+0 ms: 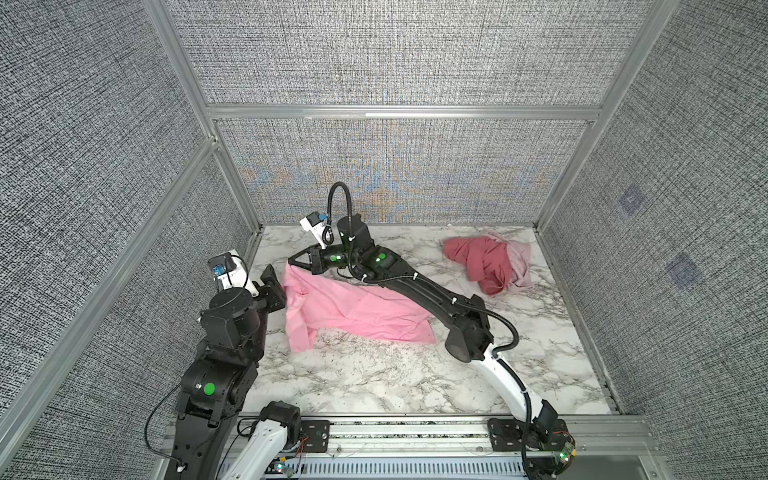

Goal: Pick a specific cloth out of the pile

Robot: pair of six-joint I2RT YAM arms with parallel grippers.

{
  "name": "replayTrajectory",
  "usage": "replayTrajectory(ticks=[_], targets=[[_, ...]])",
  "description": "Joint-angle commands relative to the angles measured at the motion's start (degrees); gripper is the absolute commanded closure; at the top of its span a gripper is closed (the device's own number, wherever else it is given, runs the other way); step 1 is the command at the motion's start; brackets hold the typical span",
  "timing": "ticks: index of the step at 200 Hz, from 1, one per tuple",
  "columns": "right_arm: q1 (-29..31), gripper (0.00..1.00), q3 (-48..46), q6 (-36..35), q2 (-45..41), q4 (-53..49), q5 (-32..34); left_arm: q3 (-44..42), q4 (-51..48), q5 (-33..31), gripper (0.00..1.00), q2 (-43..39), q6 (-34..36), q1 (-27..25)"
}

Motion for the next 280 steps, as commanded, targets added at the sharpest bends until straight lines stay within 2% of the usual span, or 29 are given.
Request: replayTrajectory(ticks=[1,12,20,43,58,83,114,133,151,189,219,253,280], targets=[[0.62,1.00,-0.59,-0.24,2.33,2.41,1.31,-1.35,2.65,1.49,0.41,0.44,-0.14,-0.03],[0.73,0.92,-1.38,-0.09,3.33,2.68,1.01,-2.51,4.59,2.60,0.41,0.67,-0.23,-0.03],[0.78,0.80,-2.71,-0.04,3.39,3.07,1.23,-3.10,5.71,3.45,0.41,1.16,-0.30,-0.03],[0.31,0.58,-10.24,-2.24,0.08,4.88,4.32,-3.66,7.62,5.18,0.41,3.50,-0.23,-0.03],[-0.28,0.51,-16.72,-3.11,-3.70,7.42,5.73,-4.04,8.84,6.80,0.41,5.19,-0.09,-0.03],[-2.70,0.45,-28.80,-2.75,-10.49,12.98,8.55,-6.42,13.45,11.69,0.41,7.73,1.35,-0.03],[-6.56,0.44,-42.90,-1.76,-19.47,19.63,10.24,-9.03,20.69,17.46,0.41,13.48,2.88,-0.16],[-9.52,0.44,-56.73,-0.61,-27.59,25.05,11.85,-9.93,24.68,22.22,0.43,19.47,2.35,-0.80],[-12.63,0.44,-69.09,-0.81,-36.38,26.35,15.97,-11.93,30.19,23.41,0.44,25.00,1.18,-3.87],[-17.42,0.44,-86.16,-6.50,-55.13,14.91,29.10,-10.76,37.59,22.22,0.44,39.33,2.39,-13.38],[-21.09,0.44,-94.59,-6.44,-67.13,5.55,36.11,-7.66,40.86,26.31,0.44,49.60,2.65,-18.37],[-25.03,0.44,-99.18,-6.75,-77.37,-4.71,43.59,-2.26,40.96,28.25,0.43,59.69,2.87,-23.93],[-30.83,0.44,-101.39,-5.82,-82.95,-9.77,44.54,2.67,38.41,28.70,0.44,65.75,3.85,-27.27]])
